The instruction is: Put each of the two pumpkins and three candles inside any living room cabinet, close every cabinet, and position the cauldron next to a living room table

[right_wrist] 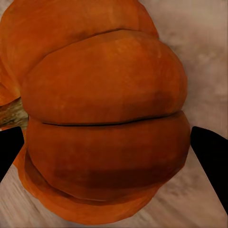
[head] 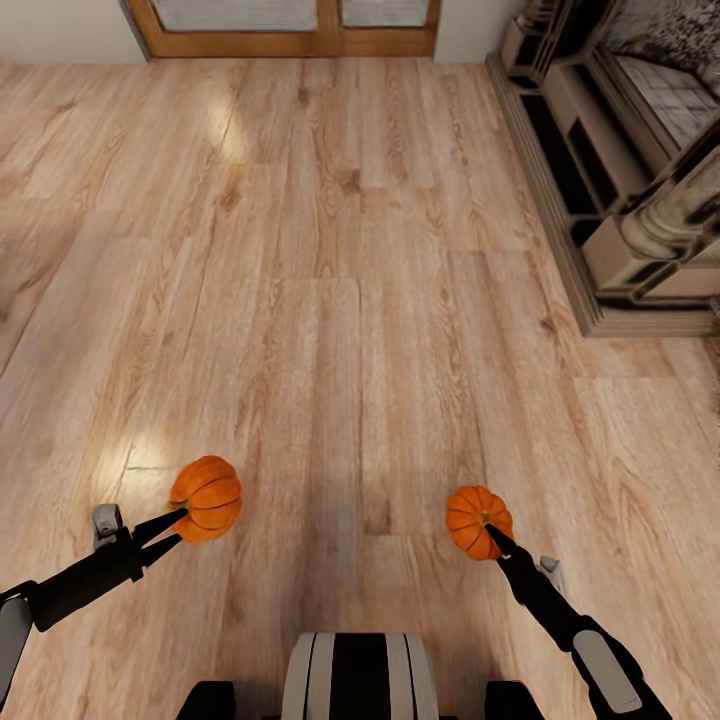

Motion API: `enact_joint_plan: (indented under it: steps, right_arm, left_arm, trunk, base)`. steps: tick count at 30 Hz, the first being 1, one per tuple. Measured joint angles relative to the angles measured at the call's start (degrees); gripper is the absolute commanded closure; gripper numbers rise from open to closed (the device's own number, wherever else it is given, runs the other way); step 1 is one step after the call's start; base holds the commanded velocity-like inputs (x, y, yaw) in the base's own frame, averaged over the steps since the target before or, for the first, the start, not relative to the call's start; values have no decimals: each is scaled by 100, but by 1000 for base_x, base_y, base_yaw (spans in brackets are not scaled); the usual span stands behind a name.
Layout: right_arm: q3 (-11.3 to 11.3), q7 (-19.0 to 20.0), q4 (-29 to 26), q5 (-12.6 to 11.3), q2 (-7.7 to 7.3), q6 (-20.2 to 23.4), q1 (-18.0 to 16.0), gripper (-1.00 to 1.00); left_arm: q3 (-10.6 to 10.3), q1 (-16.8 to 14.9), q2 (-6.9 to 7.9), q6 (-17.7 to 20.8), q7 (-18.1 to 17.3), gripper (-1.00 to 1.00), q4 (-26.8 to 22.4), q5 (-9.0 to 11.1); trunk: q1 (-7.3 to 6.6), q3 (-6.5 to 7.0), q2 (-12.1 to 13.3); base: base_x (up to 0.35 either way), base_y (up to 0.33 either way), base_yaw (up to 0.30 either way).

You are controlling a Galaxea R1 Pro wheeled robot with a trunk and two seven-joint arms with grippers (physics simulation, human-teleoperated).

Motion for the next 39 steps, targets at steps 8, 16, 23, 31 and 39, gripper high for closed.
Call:
enact_joint_plan:
  steps: [8, 16, 23, 31, 39]
  right_arm:
    - [14, -10, -483, -19, -55, 1150, -26, 100]
    - [15, 28, -1325, -61, -63, 2202, 15, 100]
    - [22, 31, -2179, 1, 22, 2277, 45, 100]
    - [37, 5, -2255, -1, 34, 2294, 40, 100]
    - [42, 0, -2367, -18, 43, 2286, 40, 100]
  left_arm:
    - [-9, -1, -8, 2, 1, 100, 1, -1]
    - [-181, 0, -2, 2, 4, 100, 0, -14]
    - [-229, 0, 0, 4, 0, 100, 0, -6]
    - [-239, 0, -1, 3, 16, 100, 0, -9]
    - [-239, 0, 1, -4, 22, 100, 0, -9]
  trunk:
    - [-21, 178, 11]
    - [-41, 355, 21]
    - [-59, 509, 31]
    - [-80, 687, 41]
    - [-101, 864, 52]
  base:
    - [0, 0, 0]
    - [0, 0, 0]
    - [0, 0, 0]
    - [0, 0, 0]
    - [0, 0, 0]
